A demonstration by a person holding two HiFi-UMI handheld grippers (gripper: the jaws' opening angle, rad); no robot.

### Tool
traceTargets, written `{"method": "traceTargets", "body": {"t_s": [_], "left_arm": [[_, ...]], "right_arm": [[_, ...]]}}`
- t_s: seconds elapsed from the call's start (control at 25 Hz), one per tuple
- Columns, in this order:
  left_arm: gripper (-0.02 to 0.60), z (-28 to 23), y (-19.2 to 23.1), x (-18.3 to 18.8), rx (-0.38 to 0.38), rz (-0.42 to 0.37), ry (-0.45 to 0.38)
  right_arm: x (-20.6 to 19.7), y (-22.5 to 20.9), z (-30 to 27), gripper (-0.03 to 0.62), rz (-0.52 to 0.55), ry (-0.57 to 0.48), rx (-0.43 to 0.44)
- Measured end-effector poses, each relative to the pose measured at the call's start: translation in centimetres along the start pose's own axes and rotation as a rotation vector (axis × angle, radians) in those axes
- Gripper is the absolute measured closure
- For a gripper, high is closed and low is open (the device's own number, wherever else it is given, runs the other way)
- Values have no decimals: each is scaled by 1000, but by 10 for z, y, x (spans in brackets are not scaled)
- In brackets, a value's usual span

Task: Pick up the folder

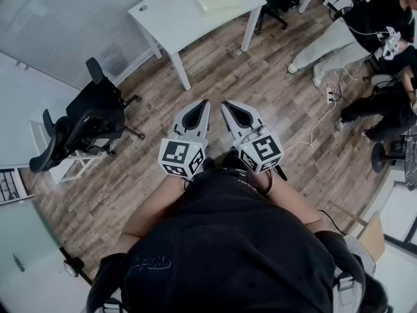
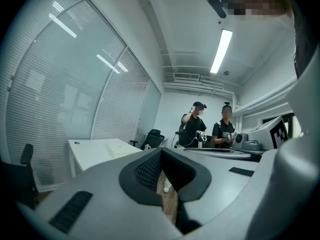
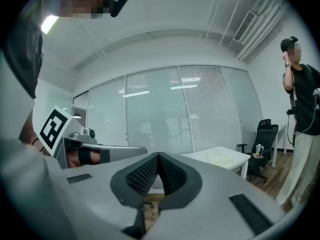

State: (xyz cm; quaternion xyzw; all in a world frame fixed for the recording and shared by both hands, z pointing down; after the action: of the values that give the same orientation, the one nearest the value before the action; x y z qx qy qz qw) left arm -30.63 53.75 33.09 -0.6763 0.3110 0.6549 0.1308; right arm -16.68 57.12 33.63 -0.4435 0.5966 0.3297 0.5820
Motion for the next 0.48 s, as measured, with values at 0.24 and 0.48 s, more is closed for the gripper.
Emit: {"method": "traceTargets", "body": {"t_s": [0.24,0.48], "left_arm": [[569,-6,0,-4,-9,27,-2],[569,-22,1,-5,10,47,-6]], "right_arm": [[1,-6,0,574,-15,5,9],[-3,-22,-5,574,9,53,-4]]}}
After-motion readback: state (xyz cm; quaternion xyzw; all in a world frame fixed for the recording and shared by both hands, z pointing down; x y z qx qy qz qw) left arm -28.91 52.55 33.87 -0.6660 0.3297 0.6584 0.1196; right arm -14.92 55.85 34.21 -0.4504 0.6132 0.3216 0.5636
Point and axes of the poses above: the fingertips, and each gripper's own axes: z backward along the fingers, y to its left, x out of its top, the point moved 8 cm from there along z, backward along the fingers, and after that the axes turned 5 degrees about -x, right-handed, at the moved point
